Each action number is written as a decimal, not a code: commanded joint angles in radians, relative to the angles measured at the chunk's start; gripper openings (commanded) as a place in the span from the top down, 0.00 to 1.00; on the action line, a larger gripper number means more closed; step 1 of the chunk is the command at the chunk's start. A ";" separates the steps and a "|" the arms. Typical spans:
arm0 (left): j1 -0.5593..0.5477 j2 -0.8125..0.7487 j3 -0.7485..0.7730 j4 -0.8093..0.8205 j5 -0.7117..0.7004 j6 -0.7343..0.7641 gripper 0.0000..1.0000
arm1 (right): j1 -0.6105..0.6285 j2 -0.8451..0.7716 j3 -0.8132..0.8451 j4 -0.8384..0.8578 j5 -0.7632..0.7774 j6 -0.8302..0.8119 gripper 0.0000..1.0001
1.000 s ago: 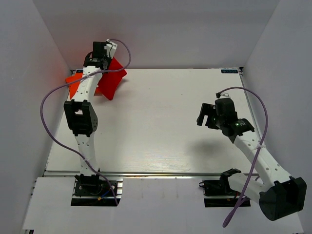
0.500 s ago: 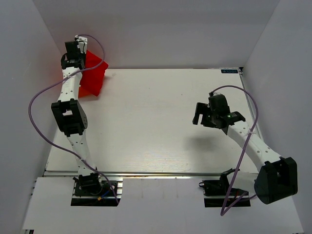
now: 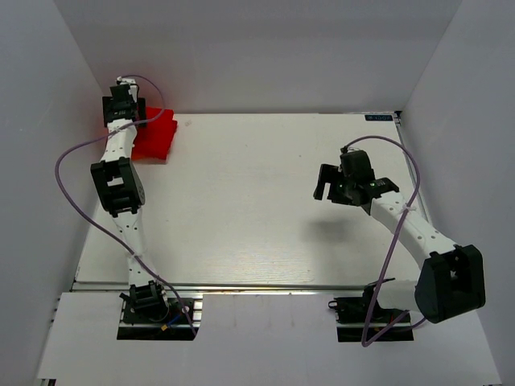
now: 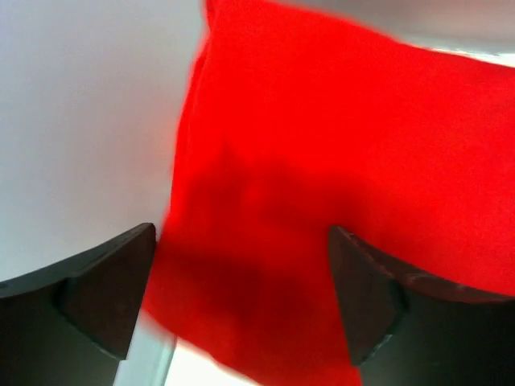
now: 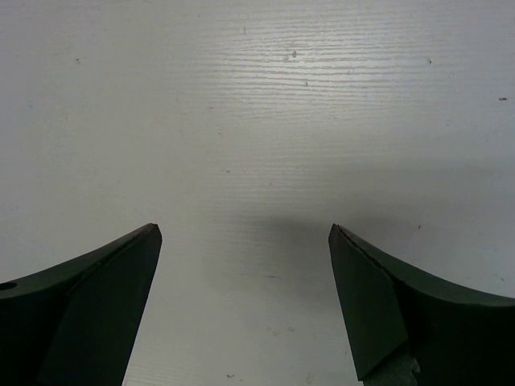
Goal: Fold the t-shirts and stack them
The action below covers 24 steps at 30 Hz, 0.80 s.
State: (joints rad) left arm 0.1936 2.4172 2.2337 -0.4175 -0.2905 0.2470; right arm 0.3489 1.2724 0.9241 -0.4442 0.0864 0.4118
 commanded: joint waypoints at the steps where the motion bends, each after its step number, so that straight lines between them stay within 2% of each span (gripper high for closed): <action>1: 0.004 -0.032 0.064 0.034 -0.090 -0.048 0.00 | 0.002 0.019 0.056 0.009 -0.020 -0.004 0.10; 5: 0.004 -0.062 0.064 0.010 -0.081 -0.071 0.00 | 0.010 0.009 0.052 0.001 -0.027 -0.008 0.10; 12: -0.016 -0.191 -0.041 -0.026 -0.010 -0.121 0.00 | 0.010 -0.088 0.021 -0.001 -0.020 -0.008 0.10; 17: -0.034 -0.280 -0.069 -0.196 0.210 -0.277 0.00 | 0.009 -0.166 0.002 -0.014 -0.014 -0.030 0.10; 18: -0.043 -0.329 -0.119 -0.234 0.270 -0.290 0.00 | 0.004 -0.172 0.002 -0.024 -0.014 -0.030 0.10; 22: -0.166 -0.507 -0.362 -0.213 0.219 -0.403 0.00 | 0.009 -0.220 -0.056 -0.022 -0.057 -0.019 0.10; 24: -0.230 -0.593 -0.550 -0.187 0.237 -0.521 0.00 | 0.007 -0.269 -0.083 -0.031 -0.063 -0.002 0.10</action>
State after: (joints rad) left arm 0.0647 1.9705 1.8324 -0.5747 -0.1158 -0.0975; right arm 0.3546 1.0531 0.8795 -0.4557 0.0483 0.4053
